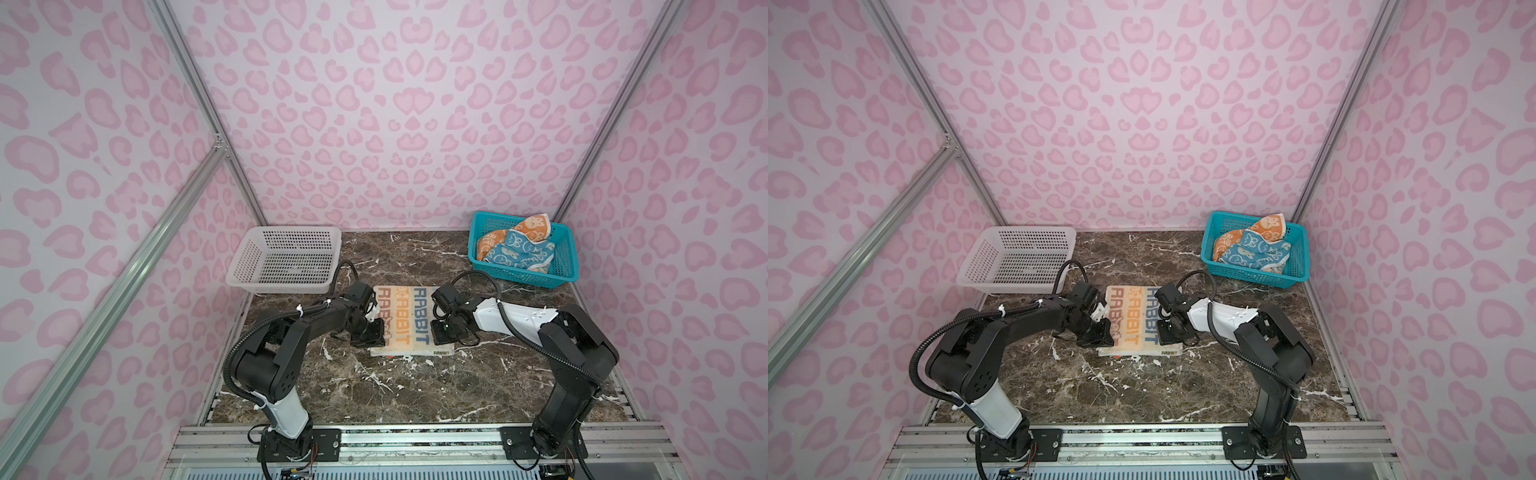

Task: Fold and stack the towels
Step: 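Open both grippers and lift them off the flattened towel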

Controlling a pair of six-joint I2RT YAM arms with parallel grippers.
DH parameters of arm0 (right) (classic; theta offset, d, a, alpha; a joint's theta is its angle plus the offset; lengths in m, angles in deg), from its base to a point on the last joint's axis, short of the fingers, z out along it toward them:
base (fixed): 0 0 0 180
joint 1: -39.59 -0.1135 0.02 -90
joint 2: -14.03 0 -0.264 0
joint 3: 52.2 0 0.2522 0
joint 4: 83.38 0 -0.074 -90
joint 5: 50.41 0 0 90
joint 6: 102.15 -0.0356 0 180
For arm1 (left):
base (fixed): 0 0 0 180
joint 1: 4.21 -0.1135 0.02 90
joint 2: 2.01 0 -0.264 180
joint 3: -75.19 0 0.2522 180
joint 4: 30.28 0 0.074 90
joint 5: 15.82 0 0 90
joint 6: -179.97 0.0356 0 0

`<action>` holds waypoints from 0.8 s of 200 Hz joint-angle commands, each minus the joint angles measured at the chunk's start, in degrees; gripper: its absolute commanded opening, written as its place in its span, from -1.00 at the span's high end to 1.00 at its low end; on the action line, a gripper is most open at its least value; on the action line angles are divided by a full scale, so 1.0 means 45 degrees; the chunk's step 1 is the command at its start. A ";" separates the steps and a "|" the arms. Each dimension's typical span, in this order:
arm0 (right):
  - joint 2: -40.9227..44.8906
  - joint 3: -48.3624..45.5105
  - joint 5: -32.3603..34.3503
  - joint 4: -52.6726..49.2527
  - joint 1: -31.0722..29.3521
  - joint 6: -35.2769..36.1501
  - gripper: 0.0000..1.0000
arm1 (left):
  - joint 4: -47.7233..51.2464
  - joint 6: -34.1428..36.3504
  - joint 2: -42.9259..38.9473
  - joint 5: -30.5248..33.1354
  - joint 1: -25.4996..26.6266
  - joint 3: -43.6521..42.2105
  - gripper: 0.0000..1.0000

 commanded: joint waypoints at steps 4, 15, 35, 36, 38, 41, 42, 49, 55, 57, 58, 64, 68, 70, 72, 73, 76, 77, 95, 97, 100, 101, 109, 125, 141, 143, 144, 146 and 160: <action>0.0189 -0.0176 0.0405 -0.0665 0.0016 0.0685 0.87 | 0.0894 0.0560 -0.0465 0.0875 0.0013 -0.0056 0.72; 0.0473 -0.0121 0.0177 -0.0446 0.0061 0.0925 0.84 | 0.0828 0.0799 -0.0845 0.0702 0.0075 0.0245 0.64; 0.0889 0.0279 0.0036 -0.0366 0.0265 0.1230 0.76 | 0.0957 0.1049 -0.1395 0.0839 0.0128 0.1146 0.43; 0.0894 0.0305 0.0032 -0.0367 0.0275 0.1243 0.76 | 0.0972 0.1050 -0.1413 0.0860 0.0124 0.1208 0.42; 0.0917 0.0339 0.0029 -0.0367 0.0298 0.1253 0.75 | 0.0997 0.1066 -0.1435 0.0915 0.0126 0.1318 0.39; 0.0947 0.0427 0.0029 -0.0367 0.0360 0.1273 0.73 | 0.1039 0.1085 -0.1491 0.1010 0.0125 0.1459 0.36; 0.0952 0.0438 0.0009 -0.0367 0.0382 0.1274 0.73 | 0.1052 0.1088 -0.1509 0.1043 0.0132 0.1511 0.35; 0.1006 0.0634 -0.0016 -0.0367 0.0557 0.1294 0.70 | 0.1138 0.1091 -0.1598 0.1305 0.0120 0.1884 0.29; 0.1032 0.0767 -0.0027 -0.0322 0.0692 0.1295 0.66 | 0.1196 0.1090 -0.1610 0.1527 0.0103 0.2161 0.19; 0.1035 0.0821 0.0000 -0.0297 0.0729 0.1300 0.64 | 0.1200 0.1090 -0.1611 0.1580 0.0106 0.2250 0.18; 0.1035 0.0840 0.0004 -0.0293 0.0742 0.1298 0.63 | 0.1201 0.1081 -0.1609 0.1611 0.0093 0.2307 0.17; 0.1007 0.0996 0.0054 -0.0280 0.0899 0.1279 0.59 | 0.1168 0.1073 -0.1561 0.1758 0.0058 0.2536 0.13; 0.0971 0.1086 0.0107 -0.0274 0.1001 0.1264 0.58 | 0.1146 0.1054 -0.1527 0.1853 0.0028 0.2708 0.11; 0.0946 0.1160 0.0141 -0.0261 0.1050 0.1249 0.57 | 0.1144 0.1033 -0.1493 0.1905 -0.0001 0.2772 0.10; 0.0920 0.1217 0.0159 -0.0253 0.1102 0.1250 0.56 | 0.1104 0.1022 -0.1455 0.1962 -0.0013 0.2837 0.09; 0.0900 0.1233 0.0172 -0.0251 0.1133 0.1243 0.55 | 0.1094 0.1017 -0.1433 0.1988 -0.0035 0.2854 0.09; 0.0833 0.1311 0.0207 -0.0250 0.1212 0.1228 0.54 | 0.1046 0.0996 -0.1389 0.2035 -0.0095 0.2958 0.08; 0.0807 0.1348 0.0235 -0.0250 0.1237 0.1232 0.53 | 0.1026 0.0985 -0.1360 0.2044 -0.0105 0.2993 0.07; 0.0322 0.2026 0.0672 -0.0419 0.1680 0.1136 0.45 | 0.0772 0.0769 -0.0776 0.2190 -0.0579 0.3581 0.04; 0.0251 0.2112 0.0721 -0.0419 0.1708 0.1124 0.43 | 0.0762 0.0756 -0.0685 0.2175 -0.0636 0.3645 0.04; 0.0168 0.2236 0.0789 -0.0435 0.1789 0.1123 0.41 | 0.0697 0.0773 -0.0560 0.2146 -0.0719 0.3752 0.03; 0.0133 0.2280 0.0799 -0.0450 0.1809 0.1111 0.40 | 0.0695 0.0775 -0.0517 0.2139 -0.0749 0.3781 0.03; -0.0138 0.2583 0.0949 -0.0431 0.1982 0.1054 0.34 | 0.0601 0.0793 -0.0166 0.2131 -0.0963 0.4102 0.02; -0.0762 0.3255 0.1063 -0.0411 0.2334 0.0805 0.29 | 0.0596 0.1070 0.0716 0.1995 -0.1291 0.4888 0.00; -0.1281 0.3761 0.1064 -0.0243 0.2711 0.0476 0.26 | 0.0670 0.1391 0.1638 0.1969 -0.1467 0.5846 -0.01; -0.1350 0.3820 0.1054 -0.0219 0.2762 0.0436 0.26 | 0.0683 0.1449 0.1759 0.1959 -0.1478 0.5959 -0.01; -0.1388 0.3863 0.1049 -0.0205 0.2774 0.0417 0.26 | 0.0688 0.1475 0.1825 0.1947 -0.1490 0.5998 -0.02; -0.1450 0.3914 0.1060 -0.0180 0.2807 0.0402 0.26 | 0.0717 0.1519 0.1933 0.1939 -0.1498 0.6119 -0.01; -0.1939 0.4353 0.0972 -0.0064 0.2994 0.0185 0.26 | 0.0970 0.1869 0.2771 0.2104 -0.1530 0.6828 -0.01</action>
